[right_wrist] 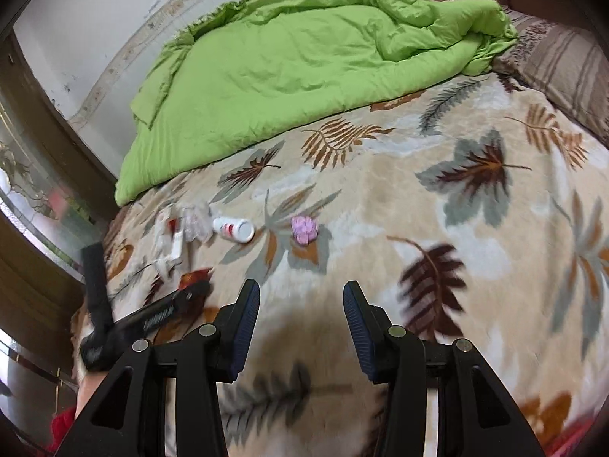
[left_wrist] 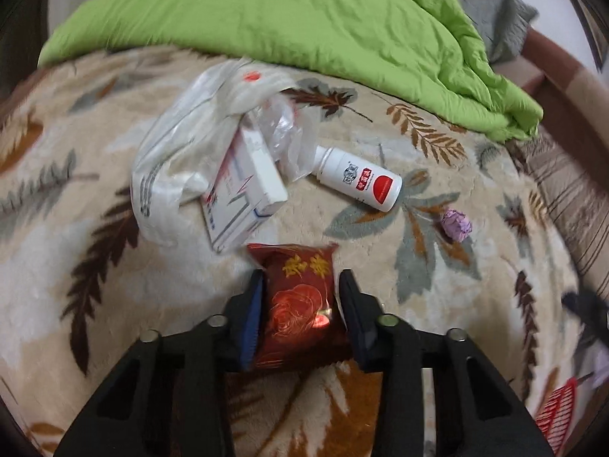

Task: Collect trash

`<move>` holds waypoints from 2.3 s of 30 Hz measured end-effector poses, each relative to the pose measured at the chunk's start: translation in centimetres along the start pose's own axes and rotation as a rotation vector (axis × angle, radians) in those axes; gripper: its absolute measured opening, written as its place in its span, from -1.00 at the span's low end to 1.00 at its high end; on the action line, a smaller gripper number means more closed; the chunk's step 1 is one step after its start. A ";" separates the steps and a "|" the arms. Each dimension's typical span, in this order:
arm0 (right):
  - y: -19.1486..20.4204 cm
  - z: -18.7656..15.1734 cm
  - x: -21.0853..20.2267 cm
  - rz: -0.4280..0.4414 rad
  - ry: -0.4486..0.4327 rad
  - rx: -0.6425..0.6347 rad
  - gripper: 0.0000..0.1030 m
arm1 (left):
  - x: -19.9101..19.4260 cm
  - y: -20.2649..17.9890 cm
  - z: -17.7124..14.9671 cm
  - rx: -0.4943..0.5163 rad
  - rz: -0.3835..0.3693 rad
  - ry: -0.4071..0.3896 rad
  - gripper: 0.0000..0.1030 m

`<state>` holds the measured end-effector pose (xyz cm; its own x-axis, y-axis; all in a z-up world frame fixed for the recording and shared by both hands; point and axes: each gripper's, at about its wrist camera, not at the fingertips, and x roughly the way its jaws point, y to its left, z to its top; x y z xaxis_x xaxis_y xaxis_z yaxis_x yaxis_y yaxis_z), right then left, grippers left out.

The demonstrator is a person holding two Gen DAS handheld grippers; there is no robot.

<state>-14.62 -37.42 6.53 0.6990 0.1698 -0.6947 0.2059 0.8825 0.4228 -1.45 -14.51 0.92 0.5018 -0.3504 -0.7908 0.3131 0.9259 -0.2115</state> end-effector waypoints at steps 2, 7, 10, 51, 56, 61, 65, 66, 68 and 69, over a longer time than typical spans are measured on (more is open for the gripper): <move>0.4 1.2 2.4 -0.011 0.014 -0.015 -0.04 | -0.2 0.0 -0.4 0.016 -0.002 -0.017 -0.34; 1.5 3.6 7.8 -0.059 0.039 -0.049 -0.04 | -1.7 -0.6 -0.9 0.081 -0.008 -0.077 -0.35; 1.8 4.4 10.7 -0.090 0.062 -0.057 -0.05 | -2.8 -0.5 -0.8 0.094 -0.001 -0.121 -0.35; 11.0 -1.1 7.2 -0.251 -0.108 -0.243 -0.48 | -6.4 3.2 -0.1 0.034 0.061 -0.241 -0.35; 11.0 -1.2 6.8 -0.250 -0.119 -0.230 -0.47 | -6.7 3.1 -0.4 0.046 0.076 -0.250 -0.35; 11.3 -1.6 6.3 -0.240 -0.126 -0.221 -0.48 | -7.0 3.3 -0.5 0.052 0.095 -0.261 -0.35; 11.7 -1.9 6.1 -0.230 -0.130 -0.218 -0.47 | -7.2 3.5 -0.6 0.055 0.106 -0.268 -0.35; 11.8 -2.0 6.1 -0.227 -0.132 -0.216 -0.48 | -7.2 3.6 -0.6 0.056 0.109 -0.270 -0.35; 11.9 -2.1 6.1 -0.224 -0.132 -0.216 -0.47 | -7.3 3.8 -0.7 0.056 0.112 -0.273 -0.35; 12.0 -2.1 6.1 -0.222 -0.132 -0.216 -0.47 | -7.4 3.8 -0.7 0.057 0.112 -0.273 -0.35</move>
<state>-9.35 -24.81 6.14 0.7390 -0.0831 -0.6685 0.2231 0.9665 0.1266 -4.50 -8.31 5.55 0.7320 -0.2785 -0.6217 0.2840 0.9543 -0.0930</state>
